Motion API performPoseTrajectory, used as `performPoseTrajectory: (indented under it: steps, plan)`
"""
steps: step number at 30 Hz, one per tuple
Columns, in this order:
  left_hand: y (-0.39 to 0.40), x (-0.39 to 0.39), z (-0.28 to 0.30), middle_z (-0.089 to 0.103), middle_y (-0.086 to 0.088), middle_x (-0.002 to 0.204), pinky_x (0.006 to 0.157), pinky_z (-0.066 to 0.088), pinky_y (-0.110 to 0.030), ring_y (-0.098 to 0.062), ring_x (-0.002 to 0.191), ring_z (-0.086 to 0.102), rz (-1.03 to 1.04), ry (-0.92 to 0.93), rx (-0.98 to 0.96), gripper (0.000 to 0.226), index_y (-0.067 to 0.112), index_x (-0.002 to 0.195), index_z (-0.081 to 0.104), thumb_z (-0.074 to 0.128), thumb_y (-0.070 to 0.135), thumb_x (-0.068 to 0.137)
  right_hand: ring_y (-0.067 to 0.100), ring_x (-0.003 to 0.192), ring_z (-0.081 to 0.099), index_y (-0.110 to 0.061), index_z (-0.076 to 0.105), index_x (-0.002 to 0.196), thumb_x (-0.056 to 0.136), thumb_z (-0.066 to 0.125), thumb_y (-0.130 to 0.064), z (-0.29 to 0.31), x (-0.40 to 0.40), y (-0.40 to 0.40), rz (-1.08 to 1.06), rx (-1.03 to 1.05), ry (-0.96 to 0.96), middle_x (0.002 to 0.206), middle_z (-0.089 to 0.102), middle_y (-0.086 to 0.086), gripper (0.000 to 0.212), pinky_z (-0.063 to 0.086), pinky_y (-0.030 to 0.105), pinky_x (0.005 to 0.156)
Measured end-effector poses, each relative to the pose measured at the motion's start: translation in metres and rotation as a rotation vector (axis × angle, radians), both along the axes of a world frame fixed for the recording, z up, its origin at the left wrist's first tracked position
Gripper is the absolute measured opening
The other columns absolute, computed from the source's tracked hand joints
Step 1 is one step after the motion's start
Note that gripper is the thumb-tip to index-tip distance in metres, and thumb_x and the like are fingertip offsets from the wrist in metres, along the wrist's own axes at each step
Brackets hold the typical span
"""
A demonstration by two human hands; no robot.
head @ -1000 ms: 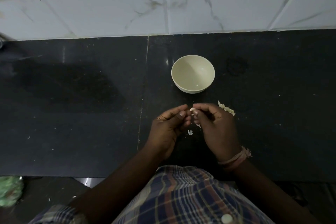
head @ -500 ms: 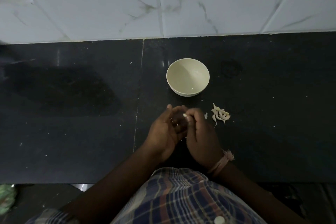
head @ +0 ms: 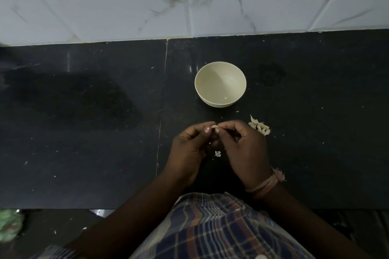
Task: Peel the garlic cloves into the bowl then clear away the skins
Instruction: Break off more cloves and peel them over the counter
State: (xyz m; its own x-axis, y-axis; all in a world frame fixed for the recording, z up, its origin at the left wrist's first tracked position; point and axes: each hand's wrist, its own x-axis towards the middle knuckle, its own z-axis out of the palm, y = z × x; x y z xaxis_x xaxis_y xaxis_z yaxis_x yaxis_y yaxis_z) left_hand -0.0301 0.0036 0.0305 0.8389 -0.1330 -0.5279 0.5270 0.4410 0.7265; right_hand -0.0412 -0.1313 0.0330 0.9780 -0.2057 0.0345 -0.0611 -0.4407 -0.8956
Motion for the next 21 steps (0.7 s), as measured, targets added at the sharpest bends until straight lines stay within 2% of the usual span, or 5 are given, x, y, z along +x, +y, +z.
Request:
performPoseTrajectory:
  steps: [5,11,18,21]
  plan:
    - [0.0015,-0.0034,-0.0015,0.074,-0.01,0.092,0.076,0.06,-0.026,-0.014,0.082,0.07,0.005,-0.058,-0.039,0.023,0.008,0.104,0.073,0.065,0.012,0.083,0.004,0.086,0.069,-0.016,0.074,0.099,0.093,0.072,-0.02,0.0065,-0.0048,0.0006,0.033,-0.047,-0.088,0.09,0.072,-0.01,0.007,0.058,0.033,0.078]
    - [-0.0039,-0.0047,0.0015,0.073,-0.012,0.099,0.091,0.053,-0.035,-0.018,0.09,0.068,0.043,-0.059,-0.091,0.024,0.007,0.109,0.072,0.064,0.012,0.087,0.006,0.09,0.067,-0.015,0.074,0.102,0.092,0.073,-0.016,0.0074,-0.0081,0.002,0.003,-0.088,-0.141,0.095,0.071,-0.008,0.01,0.056,0.033,0.079]
    - [-0.0043,-0.0058,0.0068,0.073,-0.013,0.097,0.092,0.055,-0.035,-0.021,0.093,0.068,0.079,-0.039,-0.069,0.031,0.004,0.113,0.069,0.065,0.012,0.084,0.009,0.086,0.069,-0.014,0.074,0.103,0.091,0.072,-0.015,0.0067,-0.0081,0.0024,0.01,-0.104,-0.172,0.095,0.072,-0.005,0.012,0.058,0.038,0.076]
    - [-0.0045,-0.0061,0.0084,0.072,-0.019,0.104,0.098,0.054,-0.044,-0.03,0.102,0.065,0.086,-0.037,-0.046,0.03,0.005,0.111,0.072,0.067,0.012,0.082,0.009,0.084,0.068,-0.014,0.074,0.1,0.09,0.072,-0.016,0.0088,-0.0063,0.0033,0.012,-0.118,-0.193,0.092,0.072,-0.005,0.01,0.058,0.038,0.075]
